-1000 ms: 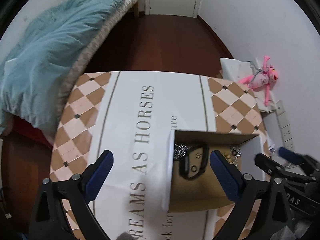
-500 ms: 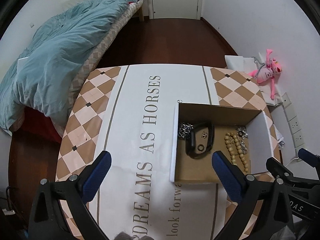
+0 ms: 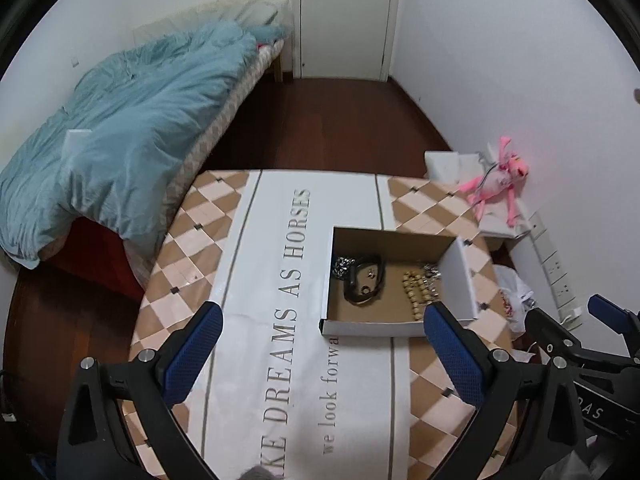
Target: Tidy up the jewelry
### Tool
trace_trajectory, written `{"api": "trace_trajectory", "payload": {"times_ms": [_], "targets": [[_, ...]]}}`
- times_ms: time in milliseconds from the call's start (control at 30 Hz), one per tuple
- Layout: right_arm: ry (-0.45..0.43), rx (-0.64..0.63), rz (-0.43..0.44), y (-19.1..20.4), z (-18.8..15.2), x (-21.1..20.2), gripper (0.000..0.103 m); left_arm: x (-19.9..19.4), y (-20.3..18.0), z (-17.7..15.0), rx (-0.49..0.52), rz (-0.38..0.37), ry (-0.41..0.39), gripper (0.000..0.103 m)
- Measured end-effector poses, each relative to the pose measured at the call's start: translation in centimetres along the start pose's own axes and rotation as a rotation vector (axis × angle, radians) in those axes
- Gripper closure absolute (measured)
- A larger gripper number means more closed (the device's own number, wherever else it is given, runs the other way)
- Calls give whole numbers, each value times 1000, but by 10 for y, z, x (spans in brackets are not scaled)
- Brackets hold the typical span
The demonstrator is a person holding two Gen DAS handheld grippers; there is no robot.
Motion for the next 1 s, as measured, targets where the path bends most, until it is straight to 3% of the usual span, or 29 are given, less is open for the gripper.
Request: {"api": "trace_trajectory", "payload": {"times_ms": [233, 533, 1000], "targets": [[-103, 12, 28, -1, -6, -75, 2, -62, -3, 3, 25, 13, -90, 0], [-204, 18, 16, -10, -3, -146, 1, -114, -2, 0, 14, 12, -143, 0], [-201, 22, 22, -15, -17, -180, 0, -132, -3, -14, 12, -9, -79, 0]]}}
Point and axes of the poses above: each gripper's, at about its wrist camera, not at the fingertips, and x roughly the way its jaws point, y to its left, z to its top, the point moved 5 cm from there along x, roughly the way its jaws point, and after that the axes turned 4 degrees about x, right-handed, at the moved point
